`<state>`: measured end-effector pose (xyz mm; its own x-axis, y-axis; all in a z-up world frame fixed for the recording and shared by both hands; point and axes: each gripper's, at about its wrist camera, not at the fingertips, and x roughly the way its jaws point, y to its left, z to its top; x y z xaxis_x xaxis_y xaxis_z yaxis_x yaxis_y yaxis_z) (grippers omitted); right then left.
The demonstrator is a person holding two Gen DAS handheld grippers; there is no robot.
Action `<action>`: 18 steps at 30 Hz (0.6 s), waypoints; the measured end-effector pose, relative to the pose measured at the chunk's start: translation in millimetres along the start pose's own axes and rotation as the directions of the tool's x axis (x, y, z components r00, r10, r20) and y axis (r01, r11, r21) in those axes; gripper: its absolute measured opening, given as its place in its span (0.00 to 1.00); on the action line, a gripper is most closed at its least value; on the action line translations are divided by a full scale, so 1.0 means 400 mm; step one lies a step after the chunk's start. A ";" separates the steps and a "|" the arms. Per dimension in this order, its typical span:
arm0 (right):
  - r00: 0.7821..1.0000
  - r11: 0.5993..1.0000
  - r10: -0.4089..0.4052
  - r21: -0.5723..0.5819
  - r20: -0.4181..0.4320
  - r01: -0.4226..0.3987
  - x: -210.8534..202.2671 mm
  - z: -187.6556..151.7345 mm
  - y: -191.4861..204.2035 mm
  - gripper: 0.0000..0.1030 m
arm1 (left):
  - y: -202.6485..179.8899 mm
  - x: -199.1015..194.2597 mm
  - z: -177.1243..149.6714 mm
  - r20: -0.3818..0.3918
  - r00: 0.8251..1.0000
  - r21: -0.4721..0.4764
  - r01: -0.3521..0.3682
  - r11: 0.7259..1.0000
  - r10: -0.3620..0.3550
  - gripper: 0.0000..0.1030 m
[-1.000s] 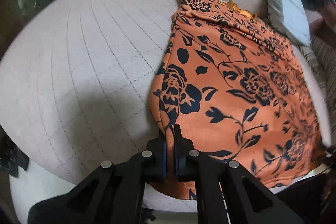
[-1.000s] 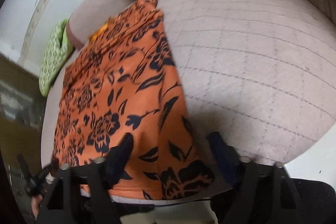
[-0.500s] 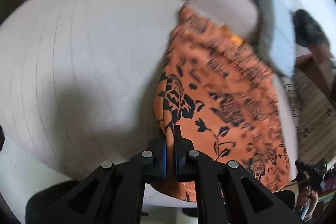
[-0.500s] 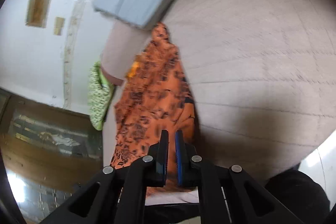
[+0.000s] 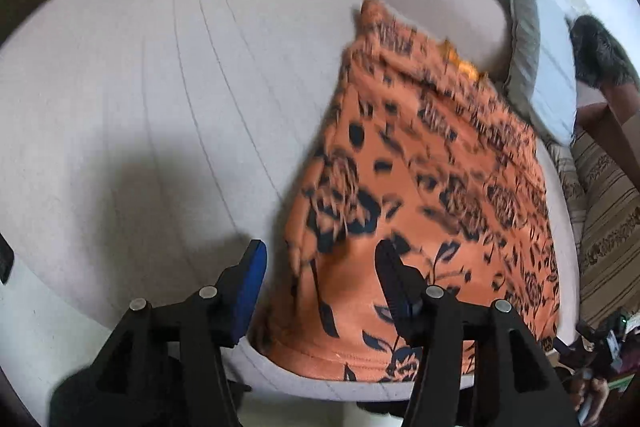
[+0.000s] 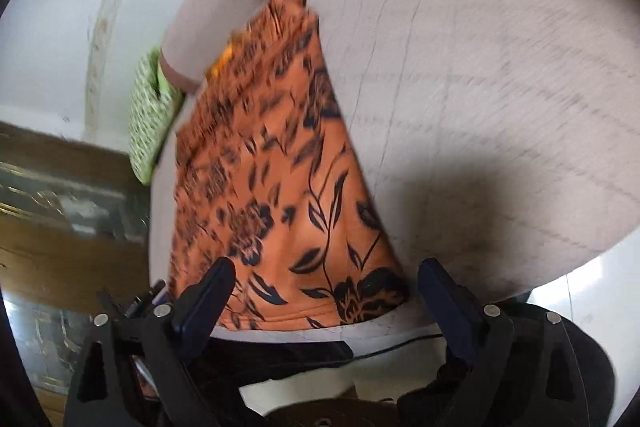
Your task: Fold small clothes
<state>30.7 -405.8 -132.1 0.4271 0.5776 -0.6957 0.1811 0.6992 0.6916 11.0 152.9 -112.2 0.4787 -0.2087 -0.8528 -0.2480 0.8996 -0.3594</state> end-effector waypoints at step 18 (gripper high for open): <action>0.948 0.911 0.316 0.291 -0.040 -0.291 0.125 -0.041 -0.080 0.60 | 0.038 0.027 -0.007 -0.088 0.981 -0.071 0.169 0.983 -0.175 0.39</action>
<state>31.9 -392.5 -192.1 0.4266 0.7852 -0.4489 0.2984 0.3464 0.8894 10.2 163.2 -127.8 0.4386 -0.3962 -0.8066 -0.2229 0.8216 -0.5247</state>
